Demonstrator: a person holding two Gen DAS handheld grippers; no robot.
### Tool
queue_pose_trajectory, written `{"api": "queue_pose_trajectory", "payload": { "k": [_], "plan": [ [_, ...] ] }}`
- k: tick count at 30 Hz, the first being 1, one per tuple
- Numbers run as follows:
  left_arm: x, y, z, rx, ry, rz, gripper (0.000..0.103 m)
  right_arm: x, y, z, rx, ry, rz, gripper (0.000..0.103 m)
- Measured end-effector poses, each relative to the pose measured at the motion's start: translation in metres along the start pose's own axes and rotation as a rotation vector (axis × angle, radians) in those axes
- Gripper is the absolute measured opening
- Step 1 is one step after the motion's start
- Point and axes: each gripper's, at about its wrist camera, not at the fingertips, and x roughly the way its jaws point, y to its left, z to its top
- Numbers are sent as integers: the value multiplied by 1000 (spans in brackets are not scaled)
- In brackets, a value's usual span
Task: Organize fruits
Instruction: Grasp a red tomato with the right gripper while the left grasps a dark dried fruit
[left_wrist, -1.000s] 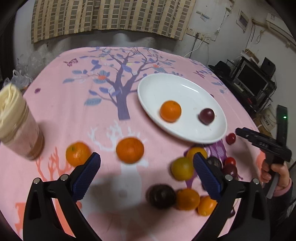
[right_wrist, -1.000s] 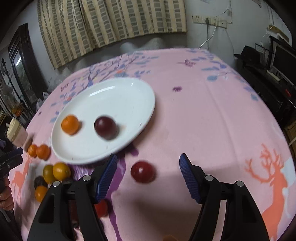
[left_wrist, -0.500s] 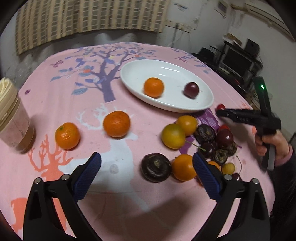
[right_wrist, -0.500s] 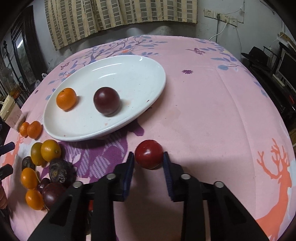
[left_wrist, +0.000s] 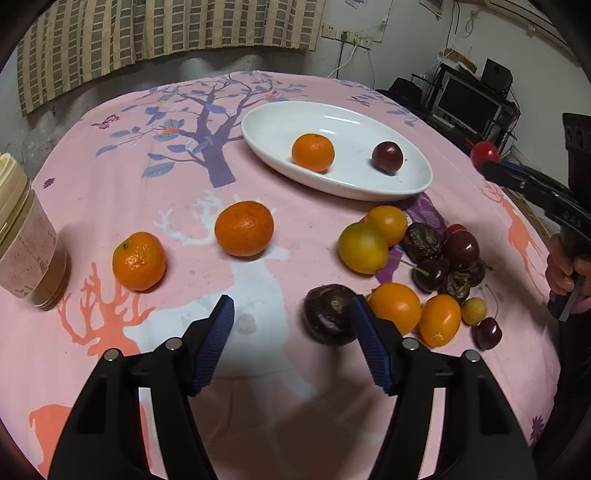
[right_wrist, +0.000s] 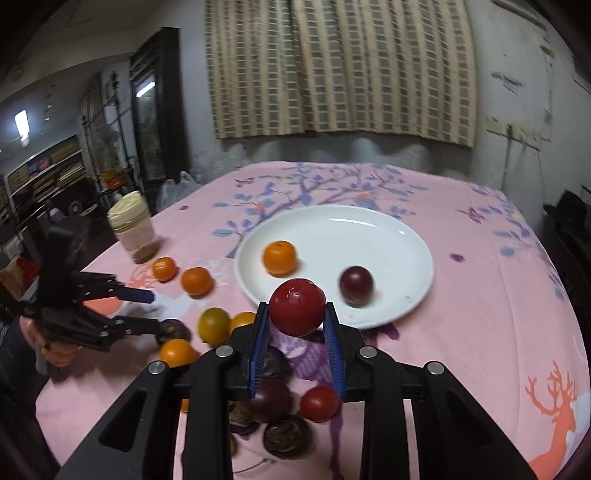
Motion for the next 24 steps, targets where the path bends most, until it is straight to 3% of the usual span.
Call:
{"api": "queue_pose_trajectory", "payload": {
  "k": [8, 10, 13, 19, 21, 24],
  "plan": [
    [7, -8, -10, 122, 29, -41, 65, -9, 15, 4, -31, -21, 61, 30],
    [12, -15, -13, 180, 54, -49, 56, -10, 17, 4, -32, -21, 66, 30],
    [17, -25, -16, 258, 52, -30, 55, -10, 20, 5, -52, -29, 71, 30],
    [24, -22, -9, 227, 45, -52, 55, -9, 22, 4, -76, -33, 67, 30],
    [24, -25, -8, 235, 39, -56, 43, -4, 18, 3, -52, -14, 54, 31],
    [23, -26, -7, 228, 39, -61, 42, 3, 9, 3, -9, 7, 36, 31]
  ]
}}
